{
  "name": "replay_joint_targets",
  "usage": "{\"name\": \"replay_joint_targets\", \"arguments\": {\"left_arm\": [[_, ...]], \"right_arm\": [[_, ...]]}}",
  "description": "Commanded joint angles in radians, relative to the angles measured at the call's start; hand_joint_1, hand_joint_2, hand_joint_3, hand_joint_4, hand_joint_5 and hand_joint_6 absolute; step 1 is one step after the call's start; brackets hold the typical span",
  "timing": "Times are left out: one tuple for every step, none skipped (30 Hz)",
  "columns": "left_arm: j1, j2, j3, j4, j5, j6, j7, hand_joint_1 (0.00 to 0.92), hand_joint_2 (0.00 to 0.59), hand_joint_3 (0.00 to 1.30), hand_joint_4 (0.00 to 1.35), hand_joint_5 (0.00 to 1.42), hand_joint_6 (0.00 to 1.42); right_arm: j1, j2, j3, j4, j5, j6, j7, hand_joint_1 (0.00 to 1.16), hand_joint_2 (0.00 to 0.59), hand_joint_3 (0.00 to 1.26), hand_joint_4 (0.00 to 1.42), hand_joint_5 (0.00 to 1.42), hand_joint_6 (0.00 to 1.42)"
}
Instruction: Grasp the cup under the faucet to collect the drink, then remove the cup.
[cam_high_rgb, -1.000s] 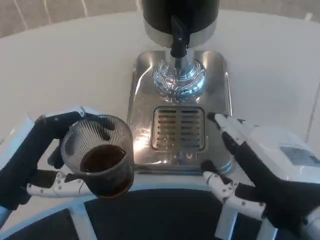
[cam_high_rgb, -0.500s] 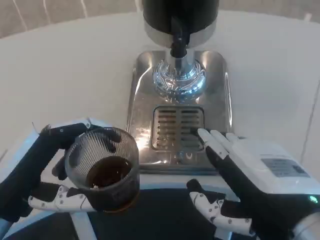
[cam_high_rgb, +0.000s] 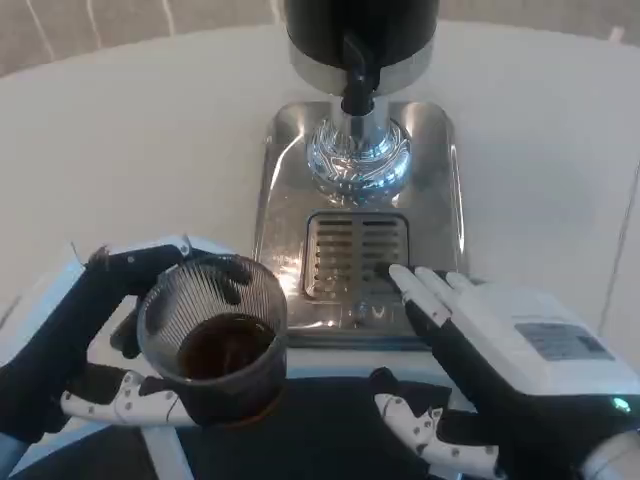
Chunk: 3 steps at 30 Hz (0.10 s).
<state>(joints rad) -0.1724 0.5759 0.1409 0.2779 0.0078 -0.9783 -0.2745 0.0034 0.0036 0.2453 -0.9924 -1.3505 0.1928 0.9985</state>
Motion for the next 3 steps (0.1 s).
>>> {"name": "replay_joint_targets", "arguments": {"left_arm": [[0.005,-0.010,0.009,-0.035,-0.025,0.007,0.000,0.592,0.000,1.00,1.21,1.38,1.42],[0.006,-0.010,0.010,-0.038,-0.025,0.009,0.000,0.593,0.000,1.00,1.21,1.38,1.42],[0.007,-0.010,0.011,-0.039,-0.026,0.011,-0.001,0.593,0.000,1.00,1.21,1.38,1.42]], "right_arm": [[0.025,0.023,0.011,-0.018,-0.012,-0.023,0.006,0.34,0.526,0.00,0.00,0.00,0.00],[0.028,0.025,0.012,-0.019,-0.013,-0.026,0.006,0.34,0.526,0.00,0.00,0.00,0.00],[0.031,0.028,0.012,-0.019,-0.014,-0.029,0.006,0.34,0.526,0.00,0.00,0.00,0.00]]}}
